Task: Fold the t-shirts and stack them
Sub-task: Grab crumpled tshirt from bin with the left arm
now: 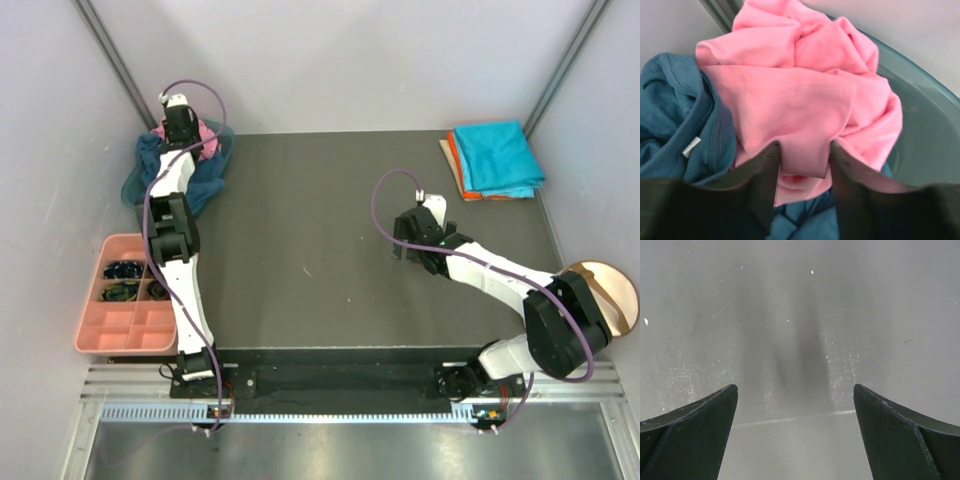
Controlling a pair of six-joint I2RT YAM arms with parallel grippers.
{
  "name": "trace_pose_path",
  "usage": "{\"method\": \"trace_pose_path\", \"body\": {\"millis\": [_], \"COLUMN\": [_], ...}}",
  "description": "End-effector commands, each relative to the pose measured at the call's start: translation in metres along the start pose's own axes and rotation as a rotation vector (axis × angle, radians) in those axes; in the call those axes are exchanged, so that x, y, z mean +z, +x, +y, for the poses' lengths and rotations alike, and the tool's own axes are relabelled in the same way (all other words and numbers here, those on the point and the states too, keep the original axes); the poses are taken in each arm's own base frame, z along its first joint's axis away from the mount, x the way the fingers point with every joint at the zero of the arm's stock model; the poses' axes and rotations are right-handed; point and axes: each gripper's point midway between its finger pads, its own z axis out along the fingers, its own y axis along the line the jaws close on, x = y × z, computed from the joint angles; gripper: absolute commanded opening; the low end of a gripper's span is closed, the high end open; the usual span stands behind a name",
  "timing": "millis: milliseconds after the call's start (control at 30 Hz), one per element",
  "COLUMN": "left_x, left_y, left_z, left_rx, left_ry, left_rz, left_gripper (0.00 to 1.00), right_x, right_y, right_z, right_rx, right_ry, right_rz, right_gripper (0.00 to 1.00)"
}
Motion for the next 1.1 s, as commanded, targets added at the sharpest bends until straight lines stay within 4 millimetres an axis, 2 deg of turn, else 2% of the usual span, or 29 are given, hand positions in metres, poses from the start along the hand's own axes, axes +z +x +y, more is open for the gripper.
{"method": "trace_pose_path", "body": {"millis": [0, 133, 167, 233, 300, 367, 467, 567, 600, 667, 700, 767, 800, 833, 867, 900, 933, 967, 1000, 1067], "left_x": [0.012, 0.020, 0.021, 0.023, 0.023, 0.017, 0.001, -0.024, -0.039, -0.059, -0.077, -0.102, -0.123, -0.137, -0.149, -0.169, -0.186, -0.199, -0.222, -0.249], "left_y": [-0.018, -0.005, -0.003, 0.002, 0.003, -0.007, -0.031, -0.062, -0.080, -0.095, -0.110, -0.128, -0.144, -0.152, -0.160, -0.177, -0.185, -0.194, -0.213, -0.227], "left_z": [0.013, 0.012, 0.012, 0.011, 0.009, 0.005, -0.005, -0.018, -0.021, -0.034, -0.036, -0.051, -0.053, -0.066, -0.071, -0.073, -0.090, -0.094, -0.094, -0.106], "left_rx": [0.003, 0.007, 0.006, 0.006, -0.005, -0.030, -0.086, -0.115, -0.122, -0.121, -0.123, -0.113, -0.116, -0.109, -0.098, -0.101, -0.090, -0.087, -0.096, -0.097], "left_ry": [-0.045, -0.042, -0.042, -0.038, -0.031, -0.005, 0.047, 0.098, 0.105, 0.119, 0.122, 0.141, 0.145, 0.167, 0.177, 0.185, 0.218, 0.229, 0.246, 0.283], "left_rz": [-0.081, -0.063, -0.060, -0.051, -0.045, -0.057, -0.089, -0.132, -0.160, -0.188, -0.217, -0.265, -0.301, -0.322, -0.342, -0.380, -0.401, -0.423, -0.469, -0.510], "left_gripper": [0.43, 0.24, 0.14, 0.00, 0.00, 0.00, 0.00, 0.00, 0.00, 0.00, 0.00, 0.00, 0.00, 0.00, 0.00, 0.00, 0.00, 0.00, 0.00, 0.00], "right_x": [-0.002, -0.003, -0.003, -0.004, -0.004, -0.003, -0.002, -0.002, -0.002, -0.003, -0.004, -0.005, -0.006, -0.006, -0.008, -0.008, -0.009, -0.010, -0.011, -0.013], "right_y": [-0.008, -0.010, -0.010, -0.011, -0.011, -0.008, -0.006, -0.004, -0.003, -0.002, -0.002, -0.001, -0.001, 0.001, 0.000, 0.001, 0.001, 0.001, 0.000, 0.000], "right_z": [0.006, 0.006, 0.006, 0.007, 0.007, 0.007, 0.008, 0.010, 0.012, 0.012, 0.014, 0.013, 0.014, 0.014, 0.014, 0.014, 0.014, 0.014, 0.015, 0.014], "right_rx": [0.012, 0.014, 0.010, 0.015, 0.017, 0.018, 0.024, 0.035, 0.037, 0.041, 0.044, 0.047, 0.045, 0.044, 0.044, 0.045, 0.043, 0.044, 0.045, 0.049], "right_ry": [-0.014, -0.015, -0.015, -0.018, -0.018, -0.018, -0.026, -0.041, -0.049, -0.057, -0.066, -0.072, -0.082, -0.084, -0.088, -0.093, -0.098, -0.102, -0.106, -0.113], "right_rz": [-0.014, -0.016, -0.015, -0.015, -0.016, -0.012, -0.007, -0.003, 0.001, 0.002, 0.000, 0.000, -0.001, 0.002, -0.001, 0.000, -0.001, -0.001, -0.006, -0.012], "right_gripper": [0.99, 0.99, 0.99, 0.99, 0.99, 0.99, 0.99, 0.99, 0.99, 0.99, 0.99, 0.99, 0.99, 0.99, 0.99, 0.99, 0.99, 0.99, 0.99, 0.99]}}
